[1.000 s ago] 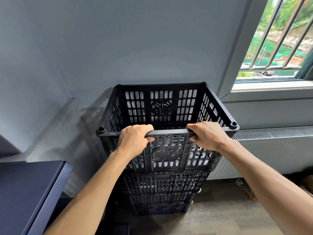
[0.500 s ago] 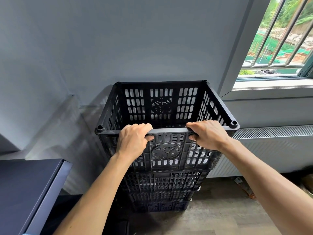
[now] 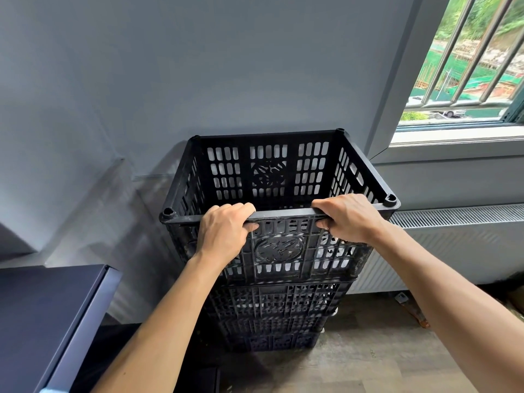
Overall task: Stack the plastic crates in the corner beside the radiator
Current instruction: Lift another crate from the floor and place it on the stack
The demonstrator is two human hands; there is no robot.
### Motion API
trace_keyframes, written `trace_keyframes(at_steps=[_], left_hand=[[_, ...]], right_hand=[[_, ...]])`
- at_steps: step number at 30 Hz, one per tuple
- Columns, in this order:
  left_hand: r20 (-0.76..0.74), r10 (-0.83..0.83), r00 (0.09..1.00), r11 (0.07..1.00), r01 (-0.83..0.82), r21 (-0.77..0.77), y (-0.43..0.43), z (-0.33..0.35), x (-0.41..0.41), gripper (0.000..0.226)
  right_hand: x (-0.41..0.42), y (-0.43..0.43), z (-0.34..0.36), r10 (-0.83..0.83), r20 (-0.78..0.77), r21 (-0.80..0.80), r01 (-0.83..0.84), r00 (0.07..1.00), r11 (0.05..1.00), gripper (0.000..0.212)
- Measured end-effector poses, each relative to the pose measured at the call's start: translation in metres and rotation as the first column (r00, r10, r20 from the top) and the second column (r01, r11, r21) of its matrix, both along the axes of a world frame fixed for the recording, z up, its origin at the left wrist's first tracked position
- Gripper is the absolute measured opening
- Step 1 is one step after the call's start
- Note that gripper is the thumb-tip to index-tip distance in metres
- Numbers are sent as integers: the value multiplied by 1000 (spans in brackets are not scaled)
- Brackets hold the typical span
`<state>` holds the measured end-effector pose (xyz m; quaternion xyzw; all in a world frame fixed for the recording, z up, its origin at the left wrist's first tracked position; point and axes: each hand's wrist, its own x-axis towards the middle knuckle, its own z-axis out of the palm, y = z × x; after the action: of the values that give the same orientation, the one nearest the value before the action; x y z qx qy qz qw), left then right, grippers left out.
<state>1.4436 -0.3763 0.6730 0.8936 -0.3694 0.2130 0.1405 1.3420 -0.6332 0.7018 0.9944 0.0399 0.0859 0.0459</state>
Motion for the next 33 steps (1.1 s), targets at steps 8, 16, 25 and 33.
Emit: trace_keyframes(at_steps=[8, 16, 25, 33], left_hand=[[-19, -45, 999, 998, 45, 39, 4, 2, 2, 20], [-39, -52, 998, 997, 54, 57, 8, 4, 6, 16], [-38, -83, 996, 995, 85, 55, 9, 10, 7, 19], [-51, -82, 995, 995, 84, 52, 9, 11, 8, 18]], right_hand=[[1, 6, -3, -58, 2, 10, 58, 998, 998, 20], [0, 10, -6, -51, 22, 10, 51, 998, 999, 21], [1, 11, -2, -79, 17, 21, 78, 997, 997, 23], [2, 13, -5, -92, 41, 22, 91, 995, 996, 20]])
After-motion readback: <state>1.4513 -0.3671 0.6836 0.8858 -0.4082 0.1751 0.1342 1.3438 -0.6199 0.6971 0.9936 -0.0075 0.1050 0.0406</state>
